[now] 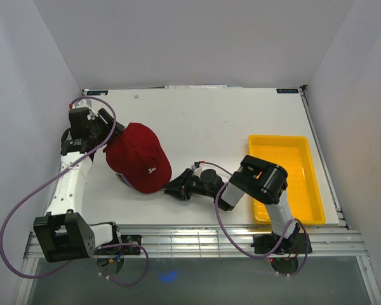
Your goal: Stack the hats
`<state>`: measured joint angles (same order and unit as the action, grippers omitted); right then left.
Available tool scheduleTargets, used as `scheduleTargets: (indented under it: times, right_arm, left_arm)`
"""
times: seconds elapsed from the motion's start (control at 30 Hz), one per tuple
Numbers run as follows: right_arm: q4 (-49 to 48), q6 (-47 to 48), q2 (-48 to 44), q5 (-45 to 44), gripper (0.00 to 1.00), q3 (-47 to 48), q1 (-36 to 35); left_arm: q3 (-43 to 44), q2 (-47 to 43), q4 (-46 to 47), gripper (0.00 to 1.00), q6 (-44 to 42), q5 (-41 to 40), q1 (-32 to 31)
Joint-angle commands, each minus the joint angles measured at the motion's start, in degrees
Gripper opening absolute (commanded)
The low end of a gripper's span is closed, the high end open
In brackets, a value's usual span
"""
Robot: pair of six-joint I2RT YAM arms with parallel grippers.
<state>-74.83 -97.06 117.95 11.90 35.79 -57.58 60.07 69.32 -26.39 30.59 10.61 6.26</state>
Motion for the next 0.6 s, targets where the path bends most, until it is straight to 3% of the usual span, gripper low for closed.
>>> scheduleTargets:
  times: [0.0, 0.4, 0.57]
  right_arm:
    - [10.1, 1.4, -1.2, -0.4, 0.4, -2.5, 0.4]
    - [16.7, 5.6, -9.3, -1.6, 0.47, -2.4, 0.7]
    - [33.8, 11.5, -16.9, -3.5, 0.5, 0.4, 0.7]
  left_arm:
    - [2.3, -0.7, -4.6, 0.71, -1.5, -0.4, -0.1]
    - [7.9, 0.2, -5.6, 0.72, -1.3, -0.2, -0.1]
    - [13.7, 1.1, -5.9, 0.74, -1.4, -0.1, 0.0]
